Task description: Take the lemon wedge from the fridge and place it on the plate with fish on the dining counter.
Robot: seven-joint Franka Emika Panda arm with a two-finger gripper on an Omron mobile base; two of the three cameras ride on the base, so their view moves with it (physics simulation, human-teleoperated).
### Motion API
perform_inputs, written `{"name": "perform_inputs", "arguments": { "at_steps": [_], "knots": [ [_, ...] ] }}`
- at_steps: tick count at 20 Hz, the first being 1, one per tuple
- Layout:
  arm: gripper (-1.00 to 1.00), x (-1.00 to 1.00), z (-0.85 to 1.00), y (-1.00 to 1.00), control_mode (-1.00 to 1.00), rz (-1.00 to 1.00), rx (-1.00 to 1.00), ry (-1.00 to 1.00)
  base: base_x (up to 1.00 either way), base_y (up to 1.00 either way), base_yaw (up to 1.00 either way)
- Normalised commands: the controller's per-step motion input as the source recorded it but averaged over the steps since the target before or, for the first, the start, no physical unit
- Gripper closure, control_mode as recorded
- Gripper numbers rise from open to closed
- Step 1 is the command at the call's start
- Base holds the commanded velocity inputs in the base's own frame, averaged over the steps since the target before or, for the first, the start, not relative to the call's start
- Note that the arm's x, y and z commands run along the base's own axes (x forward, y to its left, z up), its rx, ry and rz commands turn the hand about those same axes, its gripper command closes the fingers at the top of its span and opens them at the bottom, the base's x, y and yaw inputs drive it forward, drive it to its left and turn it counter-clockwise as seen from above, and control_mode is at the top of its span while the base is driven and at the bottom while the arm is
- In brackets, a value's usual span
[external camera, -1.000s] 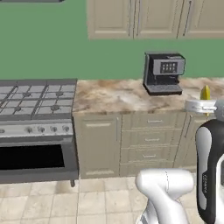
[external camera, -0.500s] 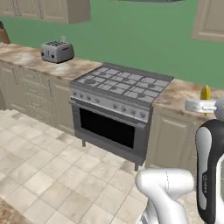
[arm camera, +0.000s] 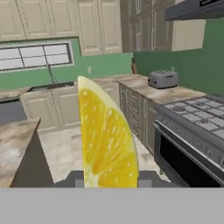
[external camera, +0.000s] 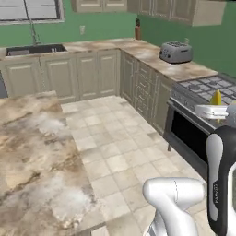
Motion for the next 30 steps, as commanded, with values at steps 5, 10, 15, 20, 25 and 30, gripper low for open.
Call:
{"name": "perform_inputs", "arguments": {
  "at_steps": [5,10,15,20,25,30],
  "knots": [
    [1.0,0.0,0.0,0.0,1.0,0.0,0.0,0.0,-0.16,0.13,0.89],
    [1.0,0.0,0.0,0.0,1.0,0.0,0.0,0.0,-0.62,0.94,0.21],
    [1.0,0.0,0.0,0.0,1.0,0.0,0.0,0.0,-0.67,0.98,-0.08],
    [1.0,0.0,0.0,0.0,1.0,0.0,0.0,0.0,-0.81,0.55,0.37],
    [1.0,0.0,0.0,0.0,1.0,0.0,0.0,0.0,-0.28,0.27,0.86],
    [1.0,0.0,0.0,0.0,1.0,0.0,0.0,0.0,0.03,-0.7,0.4]
  ]
}}
